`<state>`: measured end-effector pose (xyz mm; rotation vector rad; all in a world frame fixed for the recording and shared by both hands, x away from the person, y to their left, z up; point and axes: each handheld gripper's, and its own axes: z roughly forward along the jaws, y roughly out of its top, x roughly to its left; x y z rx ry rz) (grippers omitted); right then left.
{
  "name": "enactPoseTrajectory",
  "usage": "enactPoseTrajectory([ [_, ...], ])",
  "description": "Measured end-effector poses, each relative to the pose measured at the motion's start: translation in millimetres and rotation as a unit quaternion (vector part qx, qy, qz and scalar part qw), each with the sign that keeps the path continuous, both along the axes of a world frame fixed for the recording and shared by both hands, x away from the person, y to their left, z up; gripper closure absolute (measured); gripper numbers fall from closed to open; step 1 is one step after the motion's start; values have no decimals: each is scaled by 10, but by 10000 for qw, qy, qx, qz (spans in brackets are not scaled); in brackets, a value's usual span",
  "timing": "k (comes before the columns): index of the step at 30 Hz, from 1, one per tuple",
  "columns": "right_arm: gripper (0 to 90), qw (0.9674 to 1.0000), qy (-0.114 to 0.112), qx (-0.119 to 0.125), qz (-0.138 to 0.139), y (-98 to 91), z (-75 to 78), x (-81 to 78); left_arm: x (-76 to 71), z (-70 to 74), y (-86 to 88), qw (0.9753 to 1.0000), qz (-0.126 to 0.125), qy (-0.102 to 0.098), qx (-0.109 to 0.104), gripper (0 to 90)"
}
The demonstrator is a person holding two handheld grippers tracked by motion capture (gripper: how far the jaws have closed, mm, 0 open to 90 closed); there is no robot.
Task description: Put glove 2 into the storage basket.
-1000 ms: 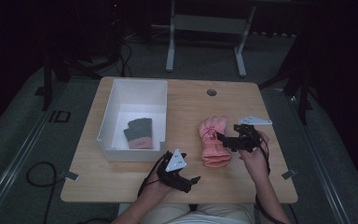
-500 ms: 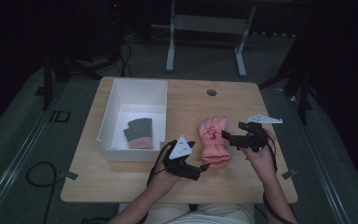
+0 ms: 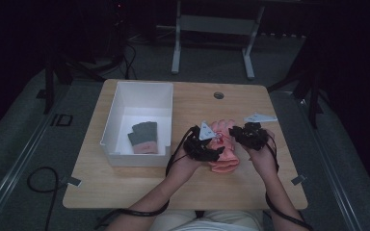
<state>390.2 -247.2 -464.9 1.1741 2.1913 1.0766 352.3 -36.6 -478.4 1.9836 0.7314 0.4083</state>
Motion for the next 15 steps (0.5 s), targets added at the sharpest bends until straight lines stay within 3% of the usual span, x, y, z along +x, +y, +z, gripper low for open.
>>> enactPoseTrajectory([
  [6, 589, 9999, 34, -71, -103, 47, -99, 57, 233, -89, -24, 9992, 267, 298, 58, 391],
  [10, 548, 9995, 268, 21, -167, 24, -195, 99, 370, -171, -74, 9976, 271, 629, 129, 316],
  [12, 533, 9988, 444, -113, -142, 13, -276, 120, 424, -219, -79, 9965, 255, 790, 126, 249],
  [15, 522, 9982, 556, -190, -155, -41, -349, 136, 440, -241, -75, 9961, 275, 827, 131, 230],
])
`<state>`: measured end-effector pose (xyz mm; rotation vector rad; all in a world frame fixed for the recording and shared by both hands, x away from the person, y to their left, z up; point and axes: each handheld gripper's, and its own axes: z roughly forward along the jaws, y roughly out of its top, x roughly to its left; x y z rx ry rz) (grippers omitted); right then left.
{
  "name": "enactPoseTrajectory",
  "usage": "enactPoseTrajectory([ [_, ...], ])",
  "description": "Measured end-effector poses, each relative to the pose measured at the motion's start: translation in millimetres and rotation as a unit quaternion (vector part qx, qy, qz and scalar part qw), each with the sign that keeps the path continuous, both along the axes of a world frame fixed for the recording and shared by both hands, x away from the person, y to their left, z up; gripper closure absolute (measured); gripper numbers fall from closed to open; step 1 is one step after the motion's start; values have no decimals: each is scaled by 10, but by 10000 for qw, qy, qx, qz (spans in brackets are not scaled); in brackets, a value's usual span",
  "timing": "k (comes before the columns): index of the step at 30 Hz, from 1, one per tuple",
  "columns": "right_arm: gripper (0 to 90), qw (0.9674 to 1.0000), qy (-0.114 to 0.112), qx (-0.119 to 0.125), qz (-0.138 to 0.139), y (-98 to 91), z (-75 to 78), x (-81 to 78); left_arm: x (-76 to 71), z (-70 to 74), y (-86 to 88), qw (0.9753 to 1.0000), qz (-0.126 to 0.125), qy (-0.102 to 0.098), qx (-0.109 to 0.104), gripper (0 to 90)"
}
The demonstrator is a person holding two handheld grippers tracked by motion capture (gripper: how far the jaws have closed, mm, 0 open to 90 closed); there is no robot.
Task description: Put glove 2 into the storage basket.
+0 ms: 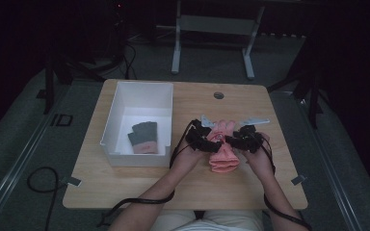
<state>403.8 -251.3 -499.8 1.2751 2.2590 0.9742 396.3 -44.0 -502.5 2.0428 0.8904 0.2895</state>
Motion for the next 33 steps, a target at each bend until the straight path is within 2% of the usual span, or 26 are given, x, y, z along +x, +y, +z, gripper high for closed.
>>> enactPoseTrajectory([
  [1, 508, 9999, 146, 92, -6, -75, -49, 23, 48, -64, 18, 9998, 101, 154, -86, 228],
  [2, 505, 9997, 201, 118, 15, -94, -65, 32, 71, -87, 25, 9994, 133, 255, -165, 221],
  [6, 496, 9994, 335, 17, 128, -101, -112, 64, 190, -223, 19, 9977, 342, 568, -109, 218],
  [7, 476, 9991, 386, -20, 152, -97, -125, 78, 190, -223, 19, 9977, 342, 568, -109, 219],
  [8, 467, 9986, 499, -6, 166, -98, -145, 97, 242, -288, 19, 9968, 387, 701, -28, 231],
  [10, 435, 9979, 617, 103, 159, -113, -203, 136, 295, -381, 26, 9952, 366, 907, -104, 269],
  [11, 434, 9976, 654, 136, 157, -119, -223, 144, 331, -441, 34, 9933, 310, 1090, -235, 282],
  [13, 435, 9965, 770, 277, 154, -130, -269, 165, 378, -506, 37, 9906, 261, 1288, -391, 298],
  [15, 468, 9959, 833, 307, 189, -124, -290, 173, 429, -557, 26, 9870, 195, 1500, -543, 319],
  [16, 499, 9955, 864, 329, 209, -124, -296, 177, 461, -580, 21, 9842, 105, 1629, -683, 334],
  [18, 548, 9953, 881, 336, 238, -119, -299, 171, 480, -586, 0, 9832, 2, 1673, -727, 396],
  [21, 603, 9949, 877, 446, 233, -127, -305, 163, 491, -566, -10, 9796, -116, 1815, -855, 561],
  [23, 631, 9951, 828, 497, 204, -128, -306, 147, 468, -529, -35, 9825, -146, 1695, -763, 672],
  [25, 644, 9953, 800, 527, 174, -129, -298, 137, 447, -485, -53, 9845, -140, 1606, -688, 734],
  [29, 658, 9956, 720, 576, 164, -134, -245, 110, 418, -417, -47, 9846, -146, 1590, -716, 767],
  [33, 667, 9958, 628, 651, 158, -133, -153, 60, 374, -296, -42, 9865, -143, 1480, -682, 771],
])
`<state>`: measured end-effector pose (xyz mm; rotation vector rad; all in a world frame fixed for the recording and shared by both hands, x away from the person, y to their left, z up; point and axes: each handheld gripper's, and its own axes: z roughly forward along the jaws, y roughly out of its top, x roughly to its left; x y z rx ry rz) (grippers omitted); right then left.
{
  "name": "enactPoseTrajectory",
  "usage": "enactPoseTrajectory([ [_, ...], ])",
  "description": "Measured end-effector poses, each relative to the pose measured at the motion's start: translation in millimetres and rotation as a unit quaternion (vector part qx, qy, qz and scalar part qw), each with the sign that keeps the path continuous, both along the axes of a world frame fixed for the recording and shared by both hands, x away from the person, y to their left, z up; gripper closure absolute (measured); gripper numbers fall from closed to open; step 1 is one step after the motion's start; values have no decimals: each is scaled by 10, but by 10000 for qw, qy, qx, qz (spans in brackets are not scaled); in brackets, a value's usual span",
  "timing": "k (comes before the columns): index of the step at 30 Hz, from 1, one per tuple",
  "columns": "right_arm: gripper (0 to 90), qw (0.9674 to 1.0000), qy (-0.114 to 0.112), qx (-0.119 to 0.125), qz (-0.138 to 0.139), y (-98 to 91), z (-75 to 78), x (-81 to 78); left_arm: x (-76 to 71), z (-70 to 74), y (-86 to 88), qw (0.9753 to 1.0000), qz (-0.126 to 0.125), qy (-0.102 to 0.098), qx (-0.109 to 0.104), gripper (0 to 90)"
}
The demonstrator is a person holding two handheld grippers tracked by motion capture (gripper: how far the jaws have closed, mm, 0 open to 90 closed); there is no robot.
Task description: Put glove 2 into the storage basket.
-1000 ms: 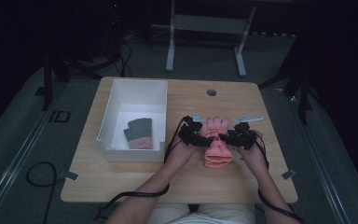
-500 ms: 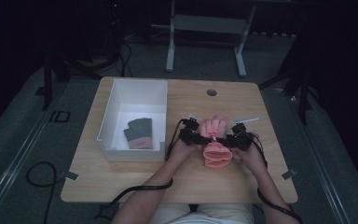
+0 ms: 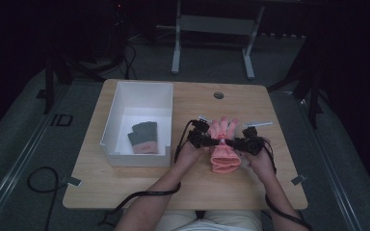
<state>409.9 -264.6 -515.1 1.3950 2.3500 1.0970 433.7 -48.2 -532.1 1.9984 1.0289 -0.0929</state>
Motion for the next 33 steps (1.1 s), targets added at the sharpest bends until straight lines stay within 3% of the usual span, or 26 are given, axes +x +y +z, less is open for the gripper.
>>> enactPoseTrajectory([
  [15, 672, 9981, -579, 202, 51, 63, 522, -232, -260, 643, 64, 9971, 50, -703, 295, 773],
  [22, 672, 9962, -805, 273, 174, 160, 775, -290, -340, 958, 190, 9958, 112, -851, 319, 773],
  [29, 672, 9941, -983, 376, 251, 308, 1013, -297, -328, 1225, 387, 9953, 97, -912, 319, 773],
  [33, 672, 9925, -1086, 458, 325, 436, 1125, -281, -332, 1389, 534, 9938, 101, -1015, 440, 774],
])
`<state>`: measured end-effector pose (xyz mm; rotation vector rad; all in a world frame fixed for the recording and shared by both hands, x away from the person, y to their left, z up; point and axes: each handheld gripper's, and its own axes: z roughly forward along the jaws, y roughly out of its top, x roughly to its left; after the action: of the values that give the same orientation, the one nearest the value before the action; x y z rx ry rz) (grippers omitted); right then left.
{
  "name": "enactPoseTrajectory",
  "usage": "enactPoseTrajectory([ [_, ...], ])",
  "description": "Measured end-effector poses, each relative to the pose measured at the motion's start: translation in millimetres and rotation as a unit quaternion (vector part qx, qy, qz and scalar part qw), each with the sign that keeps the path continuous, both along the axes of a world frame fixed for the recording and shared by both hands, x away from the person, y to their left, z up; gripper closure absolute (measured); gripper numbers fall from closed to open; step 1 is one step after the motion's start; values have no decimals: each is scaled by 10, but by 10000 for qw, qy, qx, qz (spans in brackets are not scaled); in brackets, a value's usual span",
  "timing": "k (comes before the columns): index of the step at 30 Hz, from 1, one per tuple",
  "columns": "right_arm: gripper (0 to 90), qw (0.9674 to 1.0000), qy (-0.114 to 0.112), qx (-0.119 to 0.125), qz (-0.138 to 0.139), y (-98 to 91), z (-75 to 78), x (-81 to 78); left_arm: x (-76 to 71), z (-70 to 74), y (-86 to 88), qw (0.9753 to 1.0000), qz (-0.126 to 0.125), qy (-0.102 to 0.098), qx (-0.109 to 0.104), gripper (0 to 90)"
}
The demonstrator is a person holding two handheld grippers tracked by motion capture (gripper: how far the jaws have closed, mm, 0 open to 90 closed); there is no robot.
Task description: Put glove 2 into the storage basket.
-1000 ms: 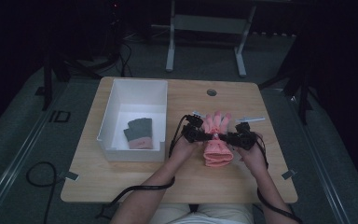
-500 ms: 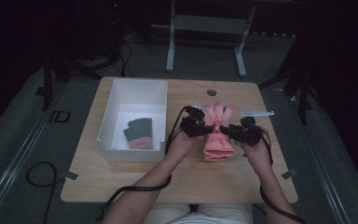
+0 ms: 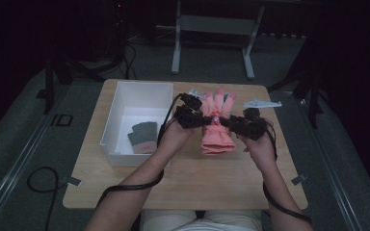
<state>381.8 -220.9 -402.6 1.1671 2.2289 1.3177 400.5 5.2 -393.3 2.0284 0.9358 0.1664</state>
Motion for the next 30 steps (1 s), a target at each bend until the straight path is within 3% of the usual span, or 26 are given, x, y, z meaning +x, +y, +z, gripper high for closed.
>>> enactPoseTrajectory([
  [8, 672, 9998, -73, 105, 120, 275, 165, 42, -9, 196, 287, 9999, 85, -49, 82, 777],
  [15, 673, 9995, -118, 109, 254, 536, 236, 87, -8, 267, 504, 9998, 177, -16, 115, 778],
  [26, 674, 9985, -119, 179, 495, 1034, 351, 172, -41, 428, 982, 9986, 439, -64, 282, 779],
  [30, 675, 9980, -121, 167, 590, 1256, 376, 189, -68, 457, 1256, 9982, 506, -84, 313, 778],
])
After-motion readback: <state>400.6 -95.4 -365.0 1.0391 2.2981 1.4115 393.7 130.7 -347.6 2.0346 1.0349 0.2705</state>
